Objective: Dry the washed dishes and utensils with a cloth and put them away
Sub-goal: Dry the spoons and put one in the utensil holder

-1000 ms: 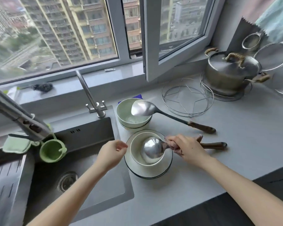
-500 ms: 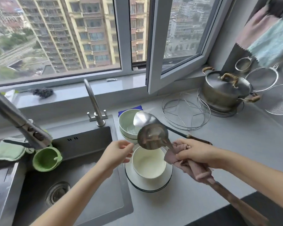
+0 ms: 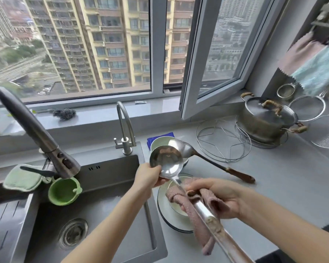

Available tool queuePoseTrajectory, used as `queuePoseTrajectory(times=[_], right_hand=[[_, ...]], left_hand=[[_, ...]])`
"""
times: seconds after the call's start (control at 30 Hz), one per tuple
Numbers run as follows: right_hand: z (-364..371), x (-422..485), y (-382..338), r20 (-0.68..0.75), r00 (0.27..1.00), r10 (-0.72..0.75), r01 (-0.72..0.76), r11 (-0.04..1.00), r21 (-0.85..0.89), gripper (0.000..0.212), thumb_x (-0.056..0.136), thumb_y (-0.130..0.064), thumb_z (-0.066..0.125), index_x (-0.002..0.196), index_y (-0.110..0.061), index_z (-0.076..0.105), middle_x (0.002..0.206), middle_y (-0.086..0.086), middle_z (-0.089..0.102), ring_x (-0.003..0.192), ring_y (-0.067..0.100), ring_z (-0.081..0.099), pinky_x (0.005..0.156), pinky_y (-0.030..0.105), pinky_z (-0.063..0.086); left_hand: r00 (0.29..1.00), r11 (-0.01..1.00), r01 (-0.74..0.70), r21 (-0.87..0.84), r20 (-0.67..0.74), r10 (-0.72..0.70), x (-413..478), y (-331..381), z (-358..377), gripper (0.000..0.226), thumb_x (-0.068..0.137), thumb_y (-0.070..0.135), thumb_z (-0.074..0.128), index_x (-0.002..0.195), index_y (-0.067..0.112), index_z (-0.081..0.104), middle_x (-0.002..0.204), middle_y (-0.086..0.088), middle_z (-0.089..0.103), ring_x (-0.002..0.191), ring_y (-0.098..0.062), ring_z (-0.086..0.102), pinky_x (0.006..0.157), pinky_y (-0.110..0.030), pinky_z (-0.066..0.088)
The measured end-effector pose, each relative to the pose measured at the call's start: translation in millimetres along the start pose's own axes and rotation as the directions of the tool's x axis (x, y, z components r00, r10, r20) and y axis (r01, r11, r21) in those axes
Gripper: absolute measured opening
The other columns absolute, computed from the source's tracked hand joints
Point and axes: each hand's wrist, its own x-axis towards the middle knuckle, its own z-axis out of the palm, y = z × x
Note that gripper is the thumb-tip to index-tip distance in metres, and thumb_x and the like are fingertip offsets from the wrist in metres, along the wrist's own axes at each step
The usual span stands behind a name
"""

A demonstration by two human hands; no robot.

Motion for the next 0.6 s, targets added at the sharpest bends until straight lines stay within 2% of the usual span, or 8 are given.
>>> queuePoseTrajectory(times=[0.13,0.2,0.27,0.33,0.37,0.47,0.53,0.6], right_hand=[[16.8,8.9,11.7,0.003,0.999,-0.038,0.038,0.999,0.038,0.028,0.091,0.006,0.044,0.073,0.011,0.065,0.062,0.021,0.065,0.046,0.024,0.065,0.045,0.03,0.055],[26.5,18.9,15.3,-0.021,0.997,-0.077,0.078,0.996,0.041,0.029,0.091,0.007,0.043,0.071,0.009,0.065,0.061,0.02,0.063,0.046,0.023,0.063,0.046,0.029,0.055],[33.0,27.9,18.6,-0.04,0.993,-0.107,0.108,0.994,0.008,0.018,0.089,0.007,0.047,0.079,0.005,0.062,0.066,0.019,0.062,0.05,0.022,0.062,0.052,0.029,0.056],[33.6,33.3,21.3,-0.073,0.988,-0.136,0.135,0.991,-0.012,0.012,0.088,0.007,0.049,0.084,0.005,0.06,0.068,0.018,0.061,0.051,0.022,0.062,0.054,0.029,0.055],[33.2,33.8,22.6,-0.078,0.986,-0.149,0.147,0.989,-0.02,0.011,0.088,0.007,0.049,0.085,0.005,0.06,0.068,0.019,0.061,0.051,0.022,0.062,0.054,0.03,0.055],[27.7,28.5,26.5,-0.049,0.982,-0.18,0.176,0.981,-0.077,0.009,0.087,0.009,0.052,0.089,0.006,0.06,0.072,0.02,0.062,0.054,0.022,0.063,0.058,0.033,0.056],[18.0,19.4,25.5,-0.085,0.97,-0.228,0.213,0.964,-0.161,0.01,0.089,0.004,0.055,0.082,0.001,0.062,0.067,0.015,0.062,0.051,0.019,0.062,0.055,0.029,0.055],[3.7,10.0,19.7,-0.203,0.912,-0.356,0.306,0.921,-0.241,0.009,0.089,-0.003,0.058,0.082,-0.001,0.062,0.066,0.013,0.062,0.052,0.018,0.06,0.055,0.027,0.051]], left_hand=[[0.995,0.995,0.096,-0.003,0.04,-0.096,3.5,3.4,-15.5,0.011,0.089,-0.004,0.046,0.085,0.0,0.055,0.048,-0.007,0.057,0.03,-0.008,0.051,0.031,-0.016,0.04],[0.981,0.982,0.155,-0.108,0.133,-0.141,-4.7,-4.1,-11.4,0.009,0.089,-0.005,0.046,0.089,0.001,0.052,0.053,-0.008,0.054,0.031,-0.01,0.05,0.032,-0.018,0.04],[0.936,0.926,0.305,-0.221,0.25,-0.249,-8.2,-13.6,-7.5,0.006,0.088,-0.001,0.046,0.092,-0.002,0.05,0.066,-0.014,0.054,0.042,-0.018,0.056,0.04,-0.024,0.047],[0.875,0.876,0.424,-0.231,0.354,-0.33,-9.0,-17.4,-7.5,0.012,0.087,0.003,0.049,0.094,-0.006,0.051,0.072,-0.016,0.057,0.056,-0.024,0.057,0.052,-0.03,0.051],[0.875,0.88,0.418,-0.226,0.36,-0.324,-9.6,-16.6,-8.0,0.01,0.087,0.001,0.049,0.092,-0.007,0.052,0.07,-0.015,0.058,0.056,-0.024,0.058,0.052,-0.031,0.051],[0.959,0.955,0.245,-0.17,0.185,-0.213,-8.7,-13.2,-8.9,0.009,0.087,-0.009,0.047,0.087,-0.004,0.054,0.054,-0.01,0.06,0.036,-0.012,0.055,0.038,-0.02,0.045],[0.988,0.983,0.147,-0.114,0.062,-0.14,-5.9,-13.0,-13.2,0.017,0.089,-0.009,0.037,0.084,0.001,0.05,0.056,-0.008,0.055,0.031,-0.007,0.048,0.043,-0.021,0.042],[0.994,0.993,0.112,-0.043,-0.012,-0.113,-2.6,-14.6,-21.5,0.021,0.09,-0.006,0.03,0.082,0.004,0.047,0.055,-0.007,0.05,0.032,-0.007,0.042,0.046,-0.021,0.039]])
